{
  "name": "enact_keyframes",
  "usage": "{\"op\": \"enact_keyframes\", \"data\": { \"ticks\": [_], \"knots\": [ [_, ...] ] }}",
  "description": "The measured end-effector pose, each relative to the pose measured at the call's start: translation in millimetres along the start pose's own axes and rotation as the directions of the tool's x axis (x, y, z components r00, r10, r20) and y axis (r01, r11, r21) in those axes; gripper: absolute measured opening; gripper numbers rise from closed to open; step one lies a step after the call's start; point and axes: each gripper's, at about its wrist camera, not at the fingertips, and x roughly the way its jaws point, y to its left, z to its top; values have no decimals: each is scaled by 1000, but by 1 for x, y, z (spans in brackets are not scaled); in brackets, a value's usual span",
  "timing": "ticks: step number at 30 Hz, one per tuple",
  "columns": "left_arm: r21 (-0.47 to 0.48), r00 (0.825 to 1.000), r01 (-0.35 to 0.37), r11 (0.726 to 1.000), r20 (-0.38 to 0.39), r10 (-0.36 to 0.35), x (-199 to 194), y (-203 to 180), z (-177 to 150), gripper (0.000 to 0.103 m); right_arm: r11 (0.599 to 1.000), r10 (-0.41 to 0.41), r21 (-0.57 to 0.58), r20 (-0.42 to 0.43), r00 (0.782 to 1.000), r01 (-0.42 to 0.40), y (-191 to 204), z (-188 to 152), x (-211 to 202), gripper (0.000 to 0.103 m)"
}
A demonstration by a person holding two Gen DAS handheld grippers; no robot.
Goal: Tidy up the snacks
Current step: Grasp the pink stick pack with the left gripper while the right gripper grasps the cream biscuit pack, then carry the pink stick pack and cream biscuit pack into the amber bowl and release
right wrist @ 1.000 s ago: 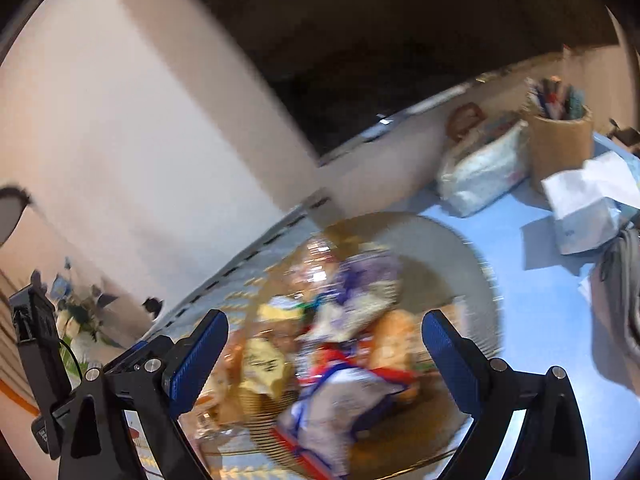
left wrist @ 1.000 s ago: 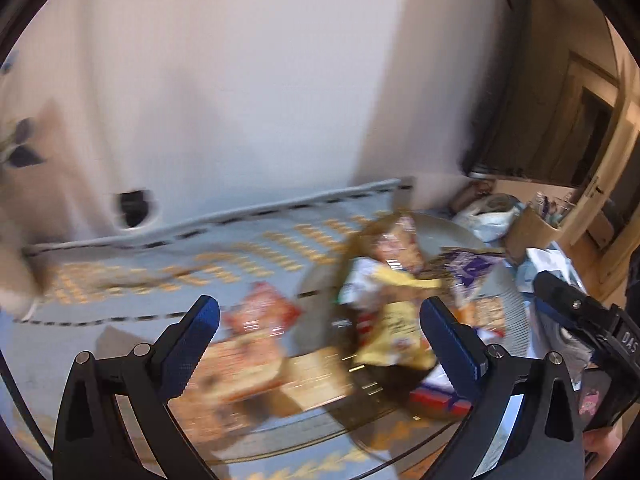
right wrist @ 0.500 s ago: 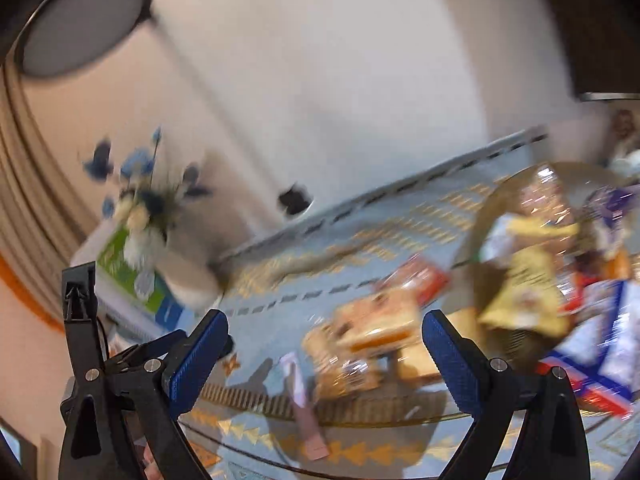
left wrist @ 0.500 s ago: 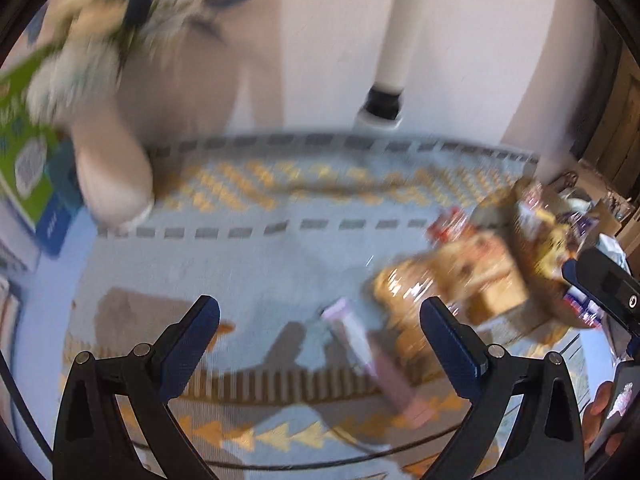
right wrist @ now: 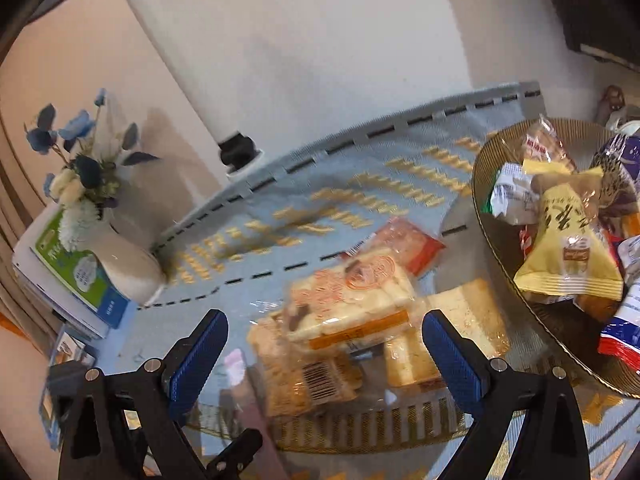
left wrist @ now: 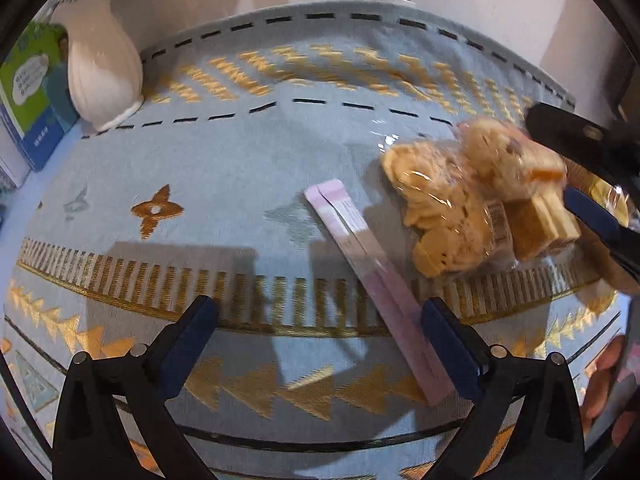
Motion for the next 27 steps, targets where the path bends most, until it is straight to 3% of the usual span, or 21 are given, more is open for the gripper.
{"op": "enact_keyframes", "data": {
  "ticks": [4, 6, 8, 9, 10, 11, 12, 17, 19, 27],
  "knots": [
    [28, 997, -66, 997, 33, 65, 2, -19, -8, 103, 999, -20, -38, 35, 999, 21, -2, 0, 9, 100],
    [31, 996, -55, 998, 66, 53, -2, -17, -13, 102, 997, -30, -74, 34, 999, 32, 1, 0, 15, 102],
    [56, 994, -40, 998, 108, 34, -13, -11, -17, 69, 995, -23, -92, 44, 999, 27, 3, 1, 18, 103],
    [67, 990, -46, 997, 139, 37, -20, -8, -22, 25, 994, -17, -106, 44, 999, 21, 4, 2, 20, 103],
    [64, 988, -66, 996, 145, 56, -22, -5, -23, 17, 993, -12, -119, 40, 999, 17, 5, 2, 22, 102],
    [47, 988, -69, 996, 144, 62, -22, 0, -24, 16, 989, -29, -142, 43, 999, 35, 9, 2, 26, 86],
    [26, 989, -46, 999, 145, 42, -22, 4, -23, 15, 981, -76, -174, 49, 996, 83, 12, 2, 28, 84],
    [-73, 984, 79, 994, 166, -66, -25, 27, -25, 14, 983, -26, -177, 95, 995, 43, 5, -5, 22, 80],
    [-123, 974, 159, 980, 180, -135, -25, 40, -27, 14, 990, 62, -137, 124, 990, -44, -6, -6, 12, 80],
    [-158, 976, 140, 978, 186, -109, -19, 43, -25, 14, 980, 176, -119, 158, 972, -158, -11, -16, -8, 80]
  ]
}}
